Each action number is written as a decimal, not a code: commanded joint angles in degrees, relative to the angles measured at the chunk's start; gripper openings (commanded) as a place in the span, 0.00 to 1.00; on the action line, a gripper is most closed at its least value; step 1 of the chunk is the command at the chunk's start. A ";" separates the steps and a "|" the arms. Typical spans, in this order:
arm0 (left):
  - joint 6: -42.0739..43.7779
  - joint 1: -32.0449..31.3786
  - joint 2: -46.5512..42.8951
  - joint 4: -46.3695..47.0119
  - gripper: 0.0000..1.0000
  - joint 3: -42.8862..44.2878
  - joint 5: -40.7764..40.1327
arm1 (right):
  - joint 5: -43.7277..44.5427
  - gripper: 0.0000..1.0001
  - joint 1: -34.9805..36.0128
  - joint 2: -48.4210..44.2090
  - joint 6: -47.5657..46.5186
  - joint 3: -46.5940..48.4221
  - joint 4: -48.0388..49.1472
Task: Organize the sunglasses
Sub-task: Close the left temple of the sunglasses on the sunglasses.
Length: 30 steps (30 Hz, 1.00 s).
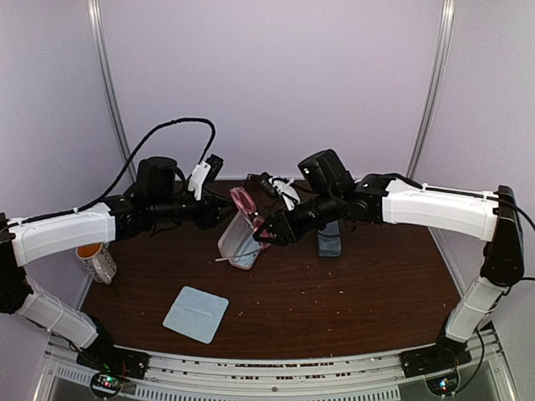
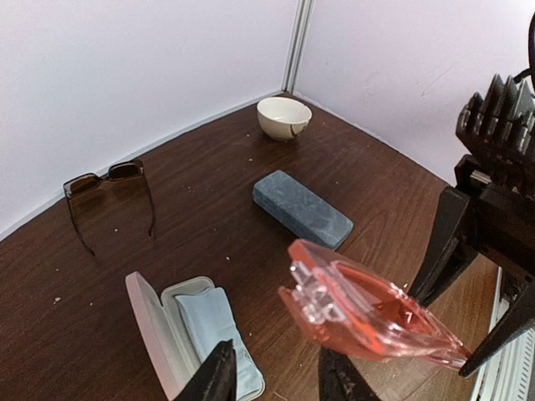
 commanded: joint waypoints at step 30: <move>-0.82 -0.39 -8.93 1.76 0.36 -6.78 -14.66 | 19.66 0.40 -7.82 -17.62 10.50 -3.33 10.11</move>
